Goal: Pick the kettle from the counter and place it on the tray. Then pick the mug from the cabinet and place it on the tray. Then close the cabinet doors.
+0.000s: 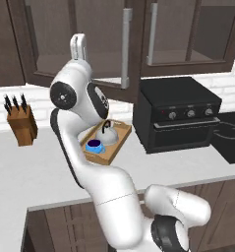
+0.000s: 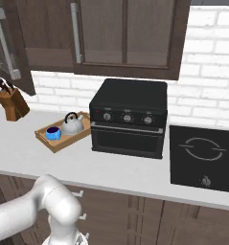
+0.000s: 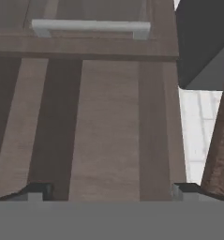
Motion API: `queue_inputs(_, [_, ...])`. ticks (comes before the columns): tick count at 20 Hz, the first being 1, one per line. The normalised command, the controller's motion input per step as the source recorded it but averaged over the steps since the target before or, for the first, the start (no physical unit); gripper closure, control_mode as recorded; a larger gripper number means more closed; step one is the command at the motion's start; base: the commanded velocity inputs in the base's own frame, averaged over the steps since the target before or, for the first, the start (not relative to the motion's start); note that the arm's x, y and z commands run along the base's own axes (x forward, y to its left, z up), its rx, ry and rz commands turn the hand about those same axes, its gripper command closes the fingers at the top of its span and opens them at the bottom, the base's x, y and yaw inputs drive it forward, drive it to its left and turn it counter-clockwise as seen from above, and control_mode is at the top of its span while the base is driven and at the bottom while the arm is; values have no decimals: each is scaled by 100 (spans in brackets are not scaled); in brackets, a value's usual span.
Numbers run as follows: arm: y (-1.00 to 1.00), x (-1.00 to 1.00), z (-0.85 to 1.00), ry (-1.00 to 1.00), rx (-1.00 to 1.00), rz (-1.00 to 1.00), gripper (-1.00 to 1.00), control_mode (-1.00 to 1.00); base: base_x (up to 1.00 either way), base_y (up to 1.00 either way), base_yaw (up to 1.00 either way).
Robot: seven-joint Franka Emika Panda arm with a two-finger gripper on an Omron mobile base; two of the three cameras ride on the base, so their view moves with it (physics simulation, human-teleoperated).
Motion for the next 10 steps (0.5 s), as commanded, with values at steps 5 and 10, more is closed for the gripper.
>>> queue_inputs(5, [-46, 99, 0, 5, 27, 3, -100, -100, 0, 0, 0])
queue_inputs(10, [-33, 86, -5, 1, 25, 0, -100, -100, 0, 0, 0])
